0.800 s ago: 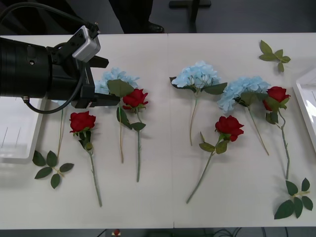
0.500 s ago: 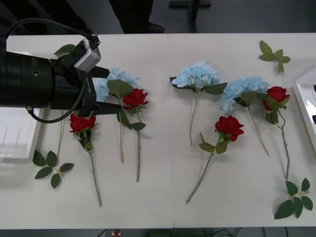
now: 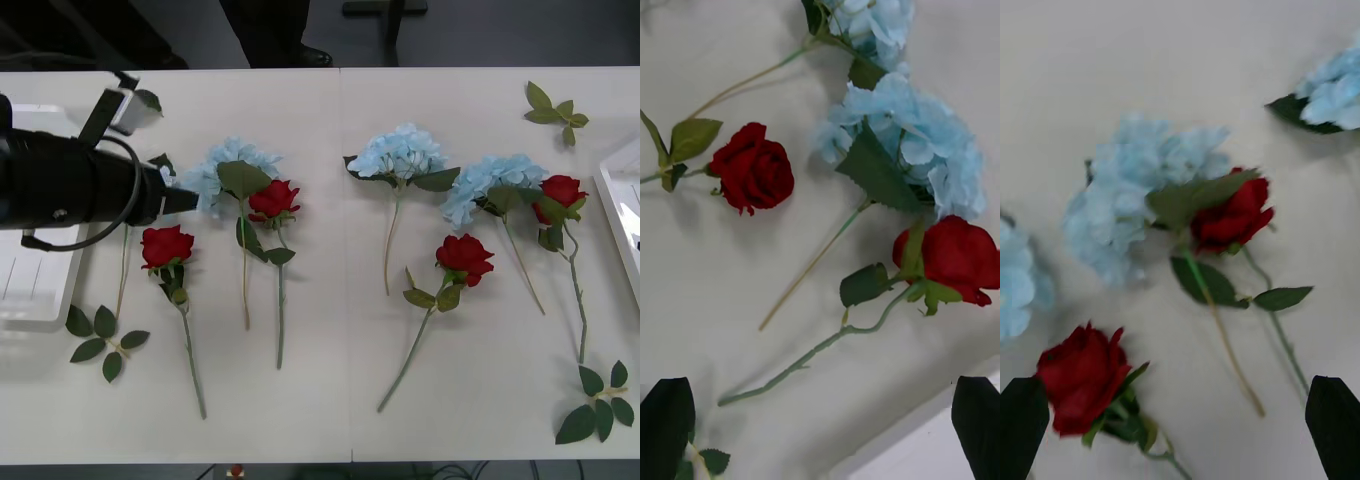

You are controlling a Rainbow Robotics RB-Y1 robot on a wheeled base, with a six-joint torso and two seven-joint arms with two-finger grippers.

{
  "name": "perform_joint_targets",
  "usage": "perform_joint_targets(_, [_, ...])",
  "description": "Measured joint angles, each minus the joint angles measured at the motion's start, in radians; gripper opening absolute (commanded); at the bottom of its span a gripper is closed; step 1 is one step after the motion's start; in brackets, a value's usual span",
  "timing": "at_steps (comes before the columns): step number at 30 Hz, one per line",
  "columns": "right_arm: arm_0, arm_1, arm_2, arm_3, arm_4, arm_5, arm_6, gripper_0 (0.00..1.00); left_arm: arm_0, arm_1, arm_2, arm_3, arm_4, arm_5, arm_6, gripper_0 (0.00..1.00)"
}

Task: Place the red flowers into the right box and the blue flowers into the left box. If a person shows an open palm, hand one flower to the person first, then continue sorting.

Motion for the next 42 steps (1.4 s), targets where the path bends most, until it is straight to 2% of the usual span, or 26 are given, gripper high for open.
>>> perform_joint_targets(2, [0.0, 0.0, 0.004, 0.0, 0.037, -0.001, -0.016, 1.0, 0.043, 0.0, -0.017, -0.026, -0.068, 0.011, 0.164, 1.0])
perform_joint_targets(4, [0.0, 0.0, 0.022, 0.0, 0.082, -0.012, -0.147, 1.0, 0.091, 0.0, -0.026, -0.043, -0.131, 0.012, 0.283, 1.0])
perform_joint_targets(7, [0.0, 0.0, 0.069, -0.007, 0.153, -0.046, -0.486, 1.0, 0.155, 0.0, -0.027, -0.046, -0.234, 0.008, 0.254, 1.0])
perform_joint_targets(10, [-0.003, 0.0, 0.121, -0.028, 0.204, -0.071, -0.662, 1.0, 0.194, 0.0, -0.039, -0.045, -0.36, -0.007, 0.253, 1.0])
perform_joint_targets(13, [-0.024, 0.0, 0.185, -0.05, 0.261, -0.088, -0.723, 1.0, 0.2, 0.0, -0.088, -0.024, -0.486, -0.014, 0.254, 1.0])
perform_joint_targets(19, [-0.094, 0.0, 0.332, -0.051, 0.368, -0.162, -1.007, 1.0, 0.152, -0.006, -0.125, 0.141, -0.482, -0.116, 0.259, 1.0])
perform_joint_targets(22, [-0.121, 0.014, 0.366, -0.025, 0.393, -0.178, -1.02, 1.0, 0.104, -0.026, -0.125, 0.215, -0.516, -0.12, 0.258, 1.0])
perform_joint_targets(28, [-0.162, 0.099, 0.343, 0.111, 0.413, -0.196, -1.033, 1.0, 0.038, -0.06, -0.125, 0.298, -0.569, -0.129, 0.258, 1.0])
perform_joint_targets(42, [-0.163, 0.167, 0.373, 0.24, 0.48, -0.283, -1.033, 1.0, -0.07, -0.09, -0.125, 0.495, -0.637, -0.204, 0.257, 1.0])
